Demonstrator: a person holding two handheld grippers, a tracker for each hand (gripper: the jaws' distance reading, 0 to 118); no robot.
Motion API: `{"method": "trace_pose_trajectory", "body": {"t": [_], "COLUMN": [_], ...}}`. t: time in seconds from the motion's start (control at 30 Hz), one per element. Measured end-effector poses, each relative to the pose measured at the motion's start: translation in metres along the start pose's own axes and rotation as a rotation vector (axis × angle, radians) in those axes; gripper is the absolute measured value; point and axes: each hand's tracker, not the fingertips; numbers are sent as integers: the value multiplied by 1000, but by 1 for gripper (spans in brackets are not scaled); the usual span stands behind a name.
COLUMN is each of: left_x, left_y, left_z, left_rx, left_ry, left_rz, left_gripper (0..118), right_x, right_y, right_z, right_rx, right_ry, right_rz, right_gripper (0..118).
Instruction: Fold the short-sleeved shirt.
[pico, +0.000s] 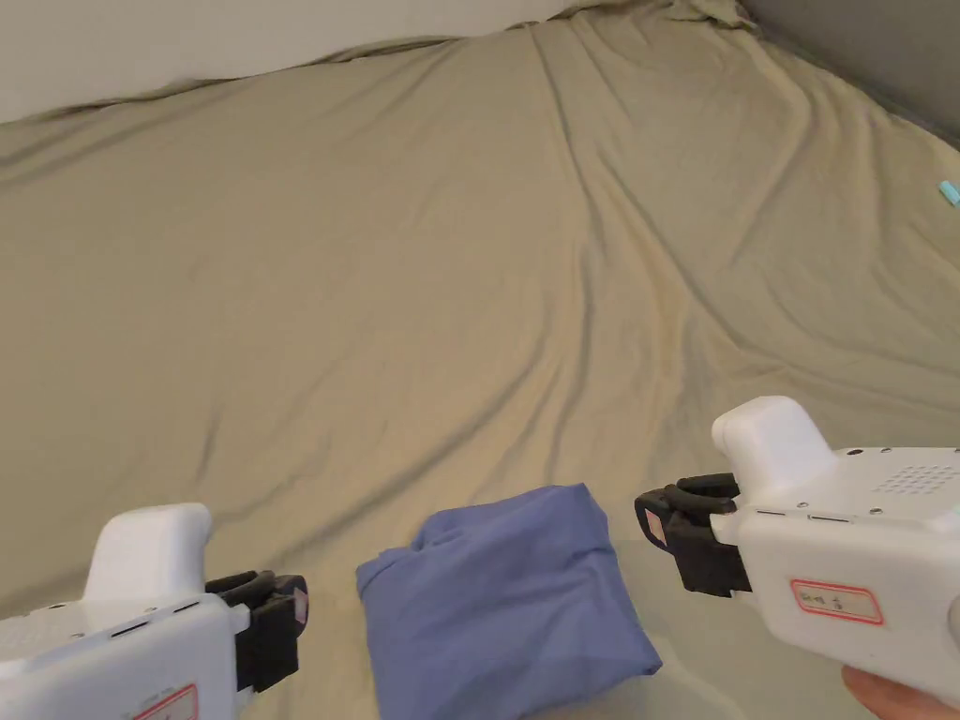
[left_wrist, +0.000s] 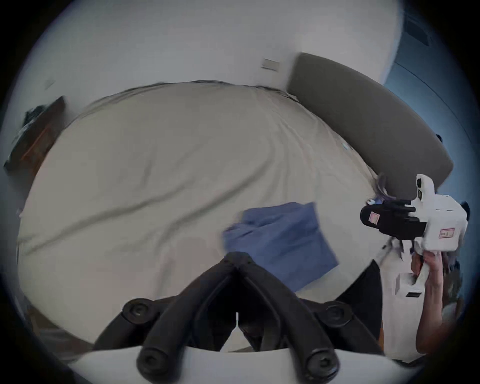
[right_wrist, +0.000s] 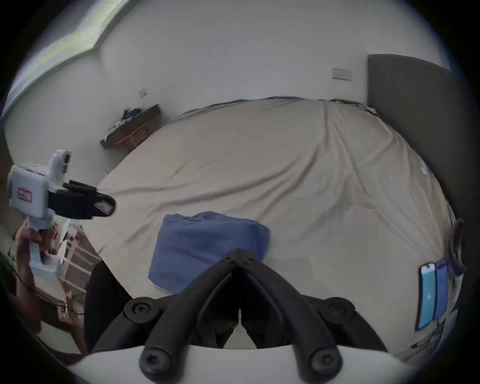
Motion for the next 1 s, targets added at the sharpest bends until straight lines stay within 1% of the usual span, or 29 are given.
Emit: {"method": "trace_pose_trajectory", "body": {"t": [0.13,0.2,0.27,0.33,0.37,0.4,0.43,0.47,0.5,0.57,0.6,0.63,0.73,0.77,0.8,0.83,0.87,0.93,0.97,1.0], "left_x": [-43,-50,-57,-56,-59,-64,-70,-73,-76,-79,-76,-75,-61,-58,-53,-43,-34,-21,-21,-27], "left_y": [-21,-28,-32,-34,-35,-35,-37,-37,-40,-44,-47,-47,-45,-43,-39,-38,-37,-39,-41,-41], "left_z": [6,1,-8,-22,-32,-43,-58,-75,-93,-127,-141,-155,-182,-183,-186,-194,-201,-213,-209,-207], "left_rx": [-17,-32,-40,-67,-79,-92,-99,-123,-141,-176,-212,-218,-234,-211,-140,-148,-168,-183,-150,-143], "left_ry": [46,15,-30,-87,-121,-176,-270,-354,-449,-558,-538,-559,-555,-594,-693,-757,-788,-710,-713,-728], "left_rz": [110,146,192,221,241,282,340,372,395,435,471,472,422,415,428,450,443,364,360,362], "left_gripper": [0,0,0,0,1,22,79,95,95,95,95,95,95,95,95,95,95,95,91,75], "right_x": [-15,-16,-16,-10,-6,-1,6,12,17,29,33,36,36,38,41,42,44,47,49,49], "right_y": [-8,-19,-29,-33,-29,-25,-23,-22,-22,-23,-23,-23,-22,-22,-22,-21,-21,-21,-21,-21], "right_z": [-63,-94,-117,-126,-124,-123,-121,-123,-125,-125,-126,-126,-126,-127,-128,-127,-129,-129,-129,-129], "right_rx": [-132,-211,-264,-255,-240,-248,-259,-267,-274,-277,-279,-279,-278,-278,-275,-272,-275,-272,-272,-271], "right_ry": [32,18,-18,-17,3,30,59,83,108,153,172,182,208,214,231,253,261,266,269,268], "right_rz": [28,50,66,45,12,-30,-49,-57,-69,-99,-118,-127,-139,-144,-157,-179,-184,-182,-184,-181], "right_gripper": [2,2,2,2,2,2,2,2,2,2,2,2,2,2,2,2,2,2,2,2]}}
